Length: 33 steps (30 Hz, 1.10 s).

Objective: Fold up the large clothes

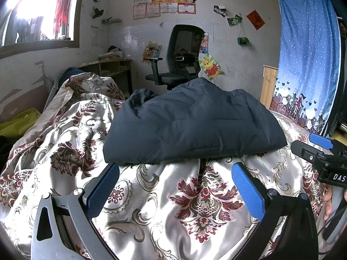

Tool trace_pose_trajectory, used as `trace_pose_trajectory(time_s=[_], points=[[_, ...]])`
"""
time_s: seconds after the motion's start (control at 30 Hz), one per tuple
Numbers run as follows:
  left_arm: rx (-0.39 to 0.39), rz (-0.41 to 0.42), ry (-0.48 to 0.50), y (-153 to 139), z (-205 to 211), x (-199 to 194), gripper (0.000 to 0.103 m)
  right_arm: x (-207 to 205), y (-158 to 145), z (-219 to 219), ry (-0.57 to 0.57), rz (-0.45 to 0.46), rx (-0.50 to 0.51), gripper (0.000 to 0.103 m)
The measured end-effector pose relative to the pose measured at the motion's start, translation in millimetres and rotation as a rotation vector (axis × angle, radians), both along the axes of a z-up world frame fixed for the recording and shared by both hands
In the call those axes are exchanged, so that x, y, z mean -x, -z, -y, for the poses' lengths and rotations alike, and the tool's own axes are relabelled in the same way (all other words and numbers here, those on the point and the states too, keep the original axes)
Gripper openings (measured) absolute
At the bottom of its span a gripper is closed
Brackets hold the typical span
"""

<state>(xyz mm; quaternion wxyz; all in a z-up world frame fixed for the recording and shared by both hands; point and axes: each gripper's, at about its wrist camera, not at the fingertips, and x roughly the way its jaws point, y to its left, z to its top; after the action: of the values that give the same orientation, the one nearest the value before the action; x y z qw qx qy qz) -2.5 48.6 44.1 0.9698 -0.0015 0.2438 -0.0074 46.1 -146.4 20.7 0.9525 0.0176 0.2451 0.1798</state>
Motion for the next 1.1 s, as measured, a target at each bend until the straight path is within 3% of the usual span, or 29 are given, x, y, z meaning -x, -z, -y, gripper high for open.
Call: trace_pose_trajectory(time_s=[1.1], points=[[0.008,-0.013,0.000,3.9,1.3,3.1,0.102,-0.3,0.8,-1.5,0.003,-0.001,0.001,0.103]])
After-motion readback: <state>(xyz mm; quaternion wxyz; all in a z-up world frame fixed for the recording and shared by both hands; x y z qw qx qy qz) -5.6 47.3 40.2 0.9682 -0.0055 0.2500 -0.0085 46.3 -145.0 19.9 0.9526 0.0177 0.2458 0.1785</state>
